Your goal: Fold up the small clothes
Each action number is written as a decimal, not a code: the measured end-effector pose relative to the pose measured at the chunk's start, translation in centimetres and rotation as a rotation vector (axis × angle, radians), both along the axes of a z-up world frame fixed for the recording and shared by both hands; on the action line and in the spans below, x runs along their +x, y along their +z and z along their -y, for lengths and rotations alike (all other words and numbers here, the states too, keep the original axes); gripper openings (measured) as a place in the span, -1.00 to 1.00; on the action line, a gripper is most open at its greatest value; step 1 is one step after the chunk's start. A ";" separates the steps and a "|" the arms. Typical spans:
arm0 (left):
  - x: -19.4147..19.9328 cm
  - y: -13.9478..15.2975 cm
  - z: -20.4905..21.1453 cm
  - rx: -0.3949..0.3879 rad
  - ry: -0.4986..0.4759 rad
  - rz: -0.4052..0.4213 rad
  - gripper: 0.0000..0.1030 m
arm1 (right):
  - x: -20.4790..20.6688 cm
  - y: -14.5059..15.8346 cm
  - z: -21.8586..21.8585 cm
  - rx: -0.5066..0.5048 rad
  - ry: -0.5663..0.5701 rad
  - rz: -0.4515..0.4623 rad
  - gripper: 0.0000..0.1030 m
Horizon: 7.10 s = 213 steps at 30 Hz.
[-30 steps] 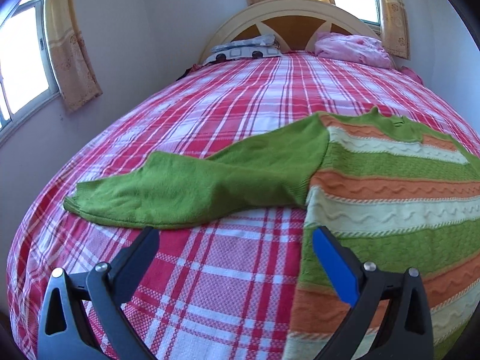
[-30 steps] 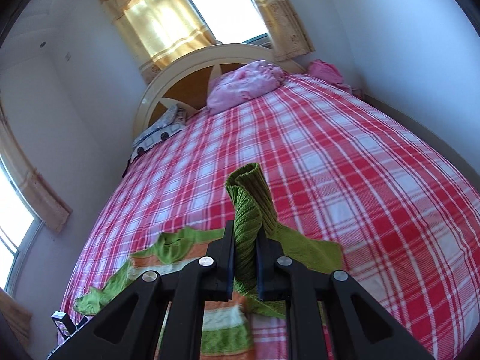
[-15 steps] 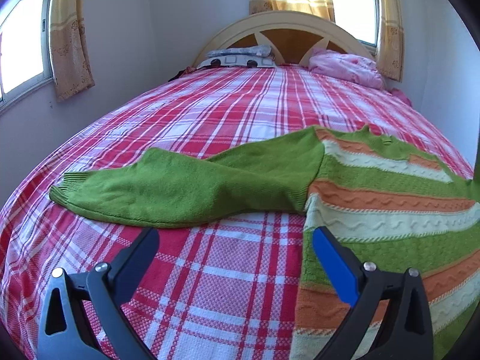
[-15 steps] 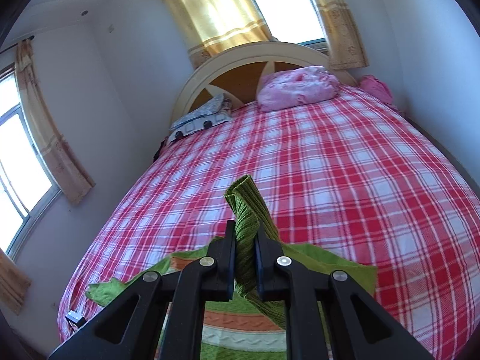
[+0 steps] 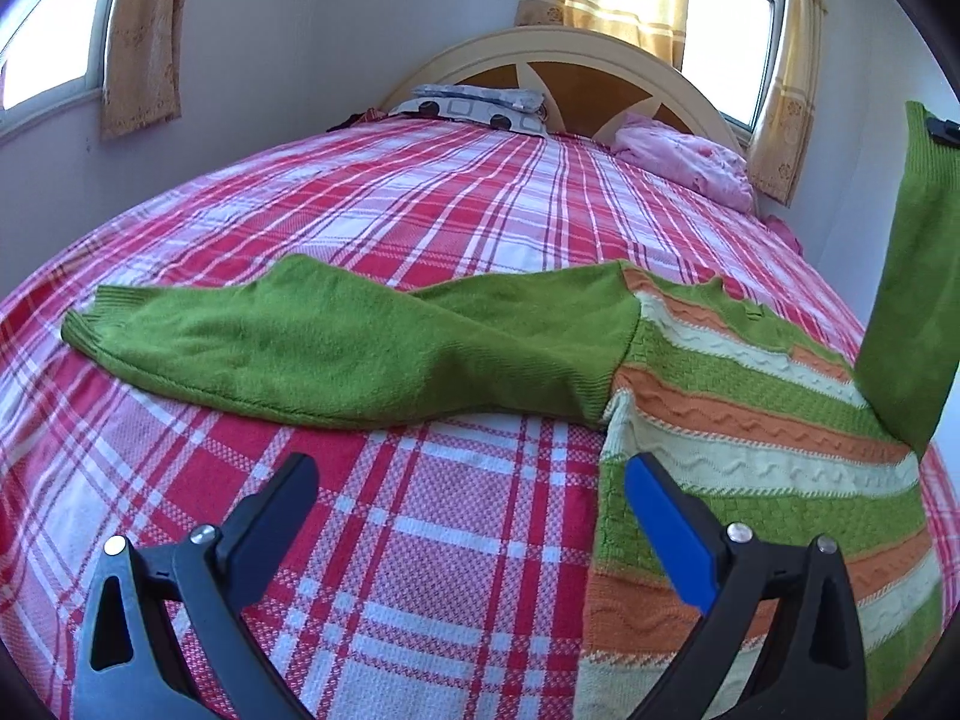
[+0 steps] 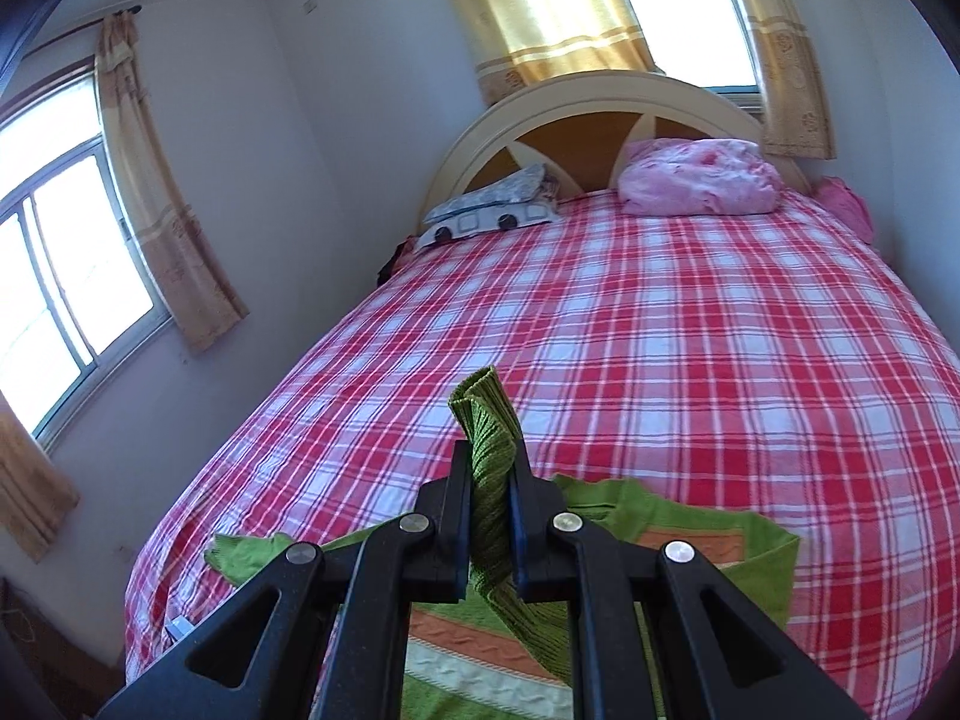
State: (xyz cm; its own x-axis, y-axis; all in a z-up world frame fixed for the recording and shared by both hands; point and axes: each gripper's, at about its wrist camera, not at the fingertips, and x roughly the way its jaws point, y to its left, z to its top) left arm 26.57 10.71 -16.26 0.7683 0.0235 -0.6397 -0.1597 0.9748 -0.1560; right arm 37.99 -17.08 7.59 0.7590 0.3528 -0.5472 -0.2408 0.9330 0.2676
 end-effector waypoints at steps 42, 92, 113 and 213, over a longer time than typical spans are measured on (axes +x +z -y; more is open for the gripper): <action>0.0 -0.6 -0.3 -0.053 -0.054 -0.023 1.00 | -3.4 -24.6 -12.9 -0.371 0.252 -0.232 -0.09; 4.1 -3.7 -27.2 -0.339 0.475 -0.110 -0.10 | -7.3 -26.0 -17.8 -0.451 0.340 -0.126 0.49; 1.9 4.6 -26.5 -0.475 0.293 0.193 -0.89 | -7.2 -25.9 -17.7 -0.441 0.340 -0.125 0.50; 9.2 3.4 2.4 0.173 -0.291 -0.053 0.42 | -17.9 -18.7 10.9 0.026 0.014 -0.150 0.68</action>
